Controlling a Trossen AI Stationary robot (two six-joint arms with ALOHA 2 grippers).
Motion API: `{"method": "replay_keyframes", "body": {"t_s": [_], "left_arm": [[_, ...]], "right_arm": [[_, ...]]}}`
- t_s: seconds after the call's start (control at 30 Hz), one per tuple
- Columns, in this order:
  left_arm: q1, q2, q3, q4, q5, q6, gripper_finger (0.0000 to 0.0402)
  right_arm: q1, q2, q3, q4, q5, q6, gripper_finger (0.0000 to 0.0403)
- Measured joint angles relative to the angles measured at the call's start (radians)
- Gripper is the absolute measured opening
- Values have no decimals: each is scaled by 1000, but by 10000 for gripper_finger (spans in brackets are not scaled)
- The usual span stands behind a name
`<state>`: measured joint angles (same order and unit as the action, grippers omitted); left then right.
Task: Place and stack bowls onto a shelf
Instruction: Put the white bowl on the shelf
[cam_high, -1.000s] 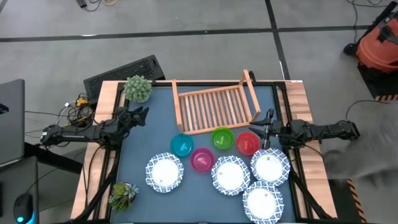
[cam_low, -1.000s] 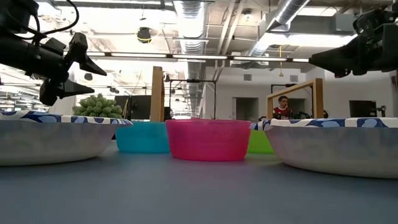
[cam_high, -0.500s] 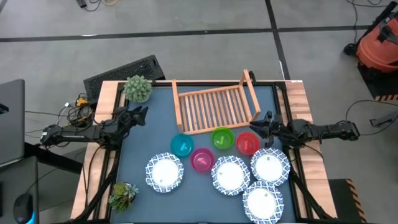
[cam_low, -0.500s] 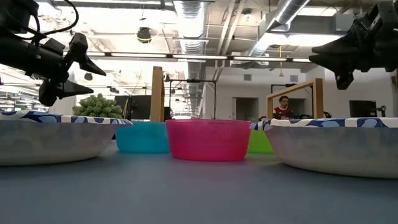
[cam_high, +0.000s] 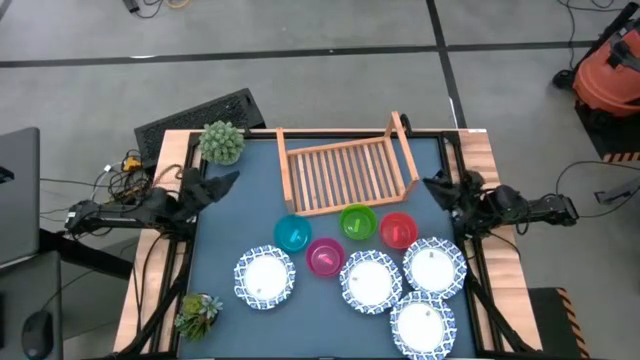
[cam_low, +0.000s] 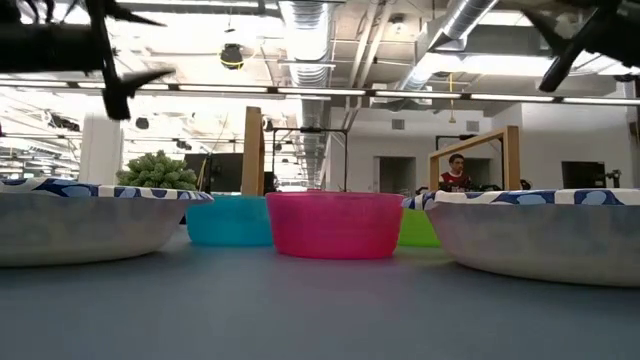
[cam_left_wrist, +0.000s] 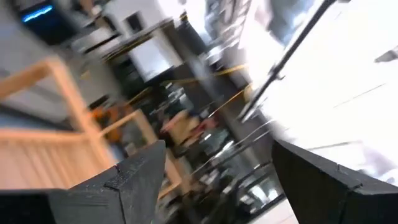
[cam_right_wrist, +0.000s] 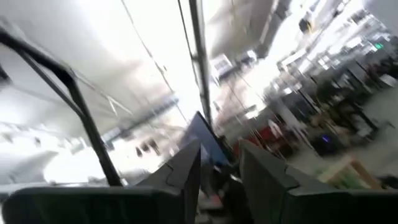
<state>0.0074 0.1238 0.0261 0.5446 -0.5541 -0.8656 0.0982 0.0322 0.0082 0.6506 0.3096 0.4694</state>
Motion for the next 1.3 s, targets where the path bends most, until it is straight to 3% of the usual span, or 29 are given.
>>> {"method": "replay_keyframes", "body": {"t_s": [0.13, 0.3, 0.47, 0.6, 0.73, 0.83, 1.0, 1.13, 1.3], "left_arm": [[0, 0, 0, 141, -14, 83, 281], [0, 0, 0, 212, -27, 97, 281], [1, 10, 52, 191, 28, 52, 281], [1, 55, 157, 111, 70, 90, 281], [1, 130, 287, -52, 106, 118, 281], [0, 187, 382, -217, 109, 121, 281], [0, 273, 489, -404, 108, 134, 281], [0, 310, 514, -414, 108, 169, 281], [0, 313, 515, -416, 105, 189, 281]], "right_arm": [[-1, 0, 0, 42, 20, -3, 134], [-5, 0, 0, 47, 166, 10, 134], [-5, 1, 24, 98, 232, -8, 134], [-5, 0, 149, 8, 241, -125, 134], [0, 24, 369, -440, 301, -131, 134], [6, 100, 560, -867, 354, 0, 134], [5, 315, 810, -1449, 342, 214, 135], [4, 509, 944, -1799, 233, 330, 144], [5, 707, 1010, -2060, -29, 379, 178]]}}
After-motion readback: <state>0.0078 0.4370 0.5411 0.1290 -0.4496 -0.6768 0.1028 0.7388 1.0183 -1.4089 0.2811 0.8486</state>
